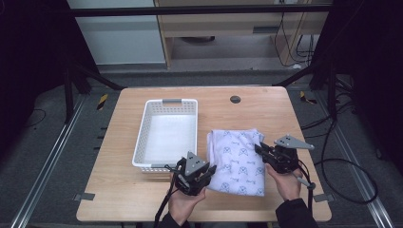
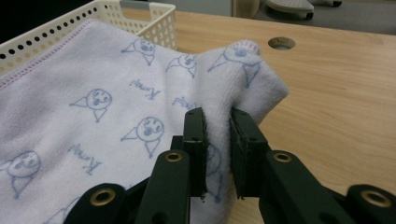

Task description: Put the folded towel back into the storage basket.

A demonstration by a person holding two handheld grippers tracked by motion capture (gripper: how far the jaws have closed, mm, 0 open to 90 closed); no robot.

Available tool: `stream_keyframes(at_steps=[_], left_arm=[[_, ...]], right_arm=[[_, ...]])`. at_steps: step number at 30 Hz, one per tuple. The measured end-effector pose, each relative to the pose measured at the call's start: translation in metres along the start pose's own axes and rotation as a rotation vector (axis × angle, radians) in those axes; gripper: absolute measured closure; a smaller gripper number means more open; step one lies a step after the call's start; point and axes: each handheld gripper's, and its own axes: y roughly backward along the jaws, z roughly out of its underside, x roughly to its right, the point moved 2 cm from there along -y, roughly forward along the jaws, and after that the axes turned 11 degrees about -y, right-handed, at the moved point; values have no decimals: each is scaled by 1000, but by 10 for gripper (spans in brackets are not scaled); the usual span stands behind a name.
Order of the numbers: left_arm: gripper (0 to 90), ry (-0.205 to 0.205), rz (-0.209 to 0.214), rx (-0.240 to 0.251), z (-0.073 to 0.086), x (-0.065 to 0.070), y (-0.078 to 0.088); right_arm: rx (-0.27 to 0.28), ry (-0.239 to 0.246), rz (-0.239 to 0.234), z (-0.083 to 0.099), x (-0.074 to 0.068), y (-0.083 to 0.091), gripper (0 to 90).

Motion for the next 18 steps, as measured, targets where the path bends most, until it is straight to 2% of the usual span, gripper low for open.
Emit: stream_keyframes(at_steps=[8,15,18], left_arm=[[786,-33,-26,12,-14,-9,14],[787,-25,-34,43,-25,-19,27],[787,-33,-43,47,-28,-22,32]], right_arm=[[32,22,1,-17,-14,2,780],[60,39,-6,-33,-24,5,780],[78,50,-9,-41,-30,7,780]])
